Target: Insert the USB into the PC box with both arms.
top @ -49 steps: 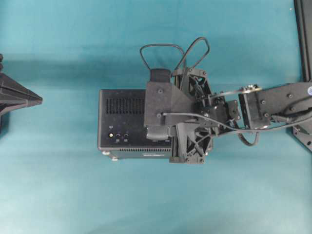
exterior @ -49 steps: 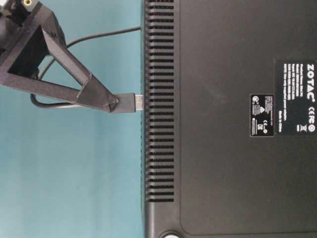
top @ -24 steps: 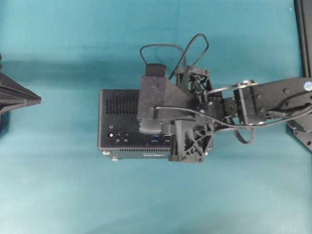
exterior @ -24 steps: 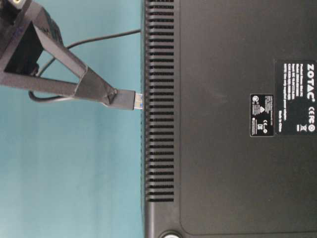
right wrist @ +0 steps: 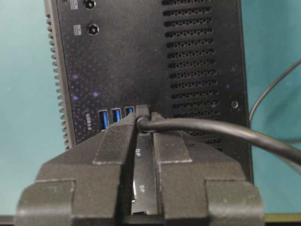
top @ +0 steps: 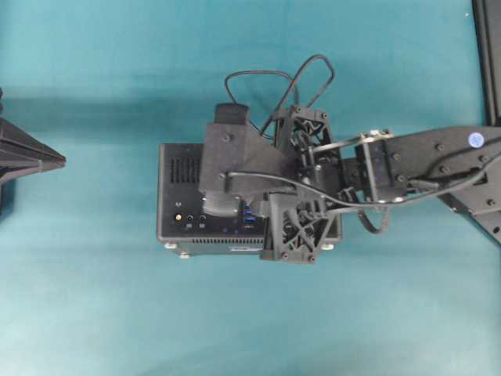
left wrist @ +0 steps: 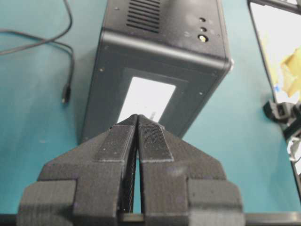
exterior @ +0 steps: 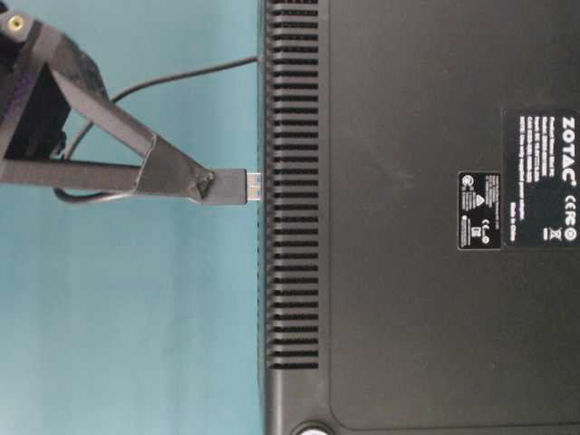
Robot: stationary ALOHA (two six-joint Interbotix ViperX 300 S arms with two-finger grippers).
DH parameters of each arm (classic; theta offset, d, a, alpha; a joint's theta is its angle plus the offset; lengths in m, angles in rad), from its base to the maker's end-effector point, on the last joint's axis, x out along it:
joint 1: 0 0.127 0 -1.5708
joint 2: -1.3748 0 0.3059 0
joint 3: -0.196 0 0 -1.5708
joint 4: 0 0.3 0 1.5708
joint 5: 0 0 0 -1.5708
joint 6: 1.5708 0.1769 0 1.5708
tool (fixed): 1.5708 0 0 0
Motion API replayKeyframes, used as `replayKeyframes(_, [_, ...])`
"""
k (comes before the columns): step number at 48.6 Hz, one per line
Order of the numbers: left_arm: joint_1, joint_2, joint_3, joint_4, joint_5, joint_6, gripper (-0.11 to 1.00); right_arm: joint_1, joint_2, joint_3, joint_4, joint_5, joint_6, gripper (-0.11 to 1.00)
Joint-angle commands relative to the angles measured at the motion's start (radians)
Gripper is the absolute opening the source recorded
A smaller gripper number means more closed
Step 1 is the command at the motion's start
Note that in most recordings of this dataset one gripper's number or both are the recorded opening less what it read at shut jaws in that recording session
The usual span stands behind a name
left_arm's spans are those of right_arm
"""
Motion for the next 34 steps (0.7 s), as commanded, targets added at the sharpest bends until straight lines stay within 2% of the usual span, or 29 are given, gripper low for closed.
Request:
replayKeyframes(1, [0.0, 0.005, -0.011, 0.002, -0.009, -0.002, 0.0, 0.003, -0.006, -0.048, 0.014, 0.02, -0.005, 0.09])
replayKeyframes(22, [0.0, 0.002, -0.011, 0.002, -0.009, -0.002, 0.0, 0.003, 0.023, -0.069, 0.014, 0.031, -0.005, 0.09])
replayKeyframes(34, [0.0, 0.002, -0.012, 0.002, -0.009, -0.002, 0.0, 0.011, 0.035, -0.072, 0.044, 0.026, -0.005, 0.09])
